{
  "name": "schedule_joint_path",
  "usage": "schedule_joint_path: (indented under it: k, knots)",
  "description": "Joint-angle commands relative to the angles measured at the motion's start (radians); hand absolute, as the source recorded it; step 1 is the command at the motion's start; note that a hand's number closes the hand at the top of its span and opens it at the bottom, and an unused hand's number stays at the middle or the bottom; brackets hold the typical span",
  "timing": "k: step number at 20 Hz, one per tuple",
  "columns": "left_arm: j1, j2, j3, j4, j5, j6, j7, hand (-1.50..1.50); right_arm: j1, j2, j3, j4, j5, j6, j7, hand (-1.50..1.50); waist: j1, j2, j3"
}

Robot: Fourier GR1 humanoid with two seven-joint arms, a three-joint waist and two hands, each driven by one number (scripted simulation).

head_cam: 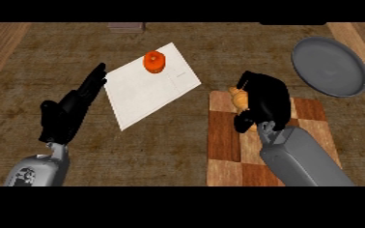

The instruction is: Pick the croissant from the cutting board and place it in the pan

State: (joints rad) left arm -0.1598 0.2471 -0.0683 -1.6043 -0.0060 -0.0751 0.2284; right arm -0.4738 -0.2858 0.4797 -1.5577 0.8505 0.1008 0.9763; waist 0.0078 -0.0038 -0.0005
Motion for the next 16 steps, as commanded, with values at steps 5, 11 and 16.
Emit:
schedule_joint_path:
  k: [5, 11, 16]
  knots:
    - [-0.026, 0.002, 0.020, -0.014, 0.023, -0.019, 0.053, 0.00, -0.052, 0.006, -0.017, -0.117, 0.258, -0.161, 0.059, 1.50, -0.011, 0.001, 0.001]
    - [0.054, -0.010, -0.003, -0.017, -0.028, -0.018, -0.030, 0.00, -0.005, 0.052, -0.131, 0.005, 0.312, -0.344, -0.003, 1.50, -0.002, 0.005, 0.001]
    - [0.004, -0.016, 0.022, 0.001, -0.010, -0.022, -0.002, 0.00, -0.005, 0.007, -0.319, 0.051, 0.155, -0.461, -0.158, 1.50, -0.003, 0.007, 0.001]
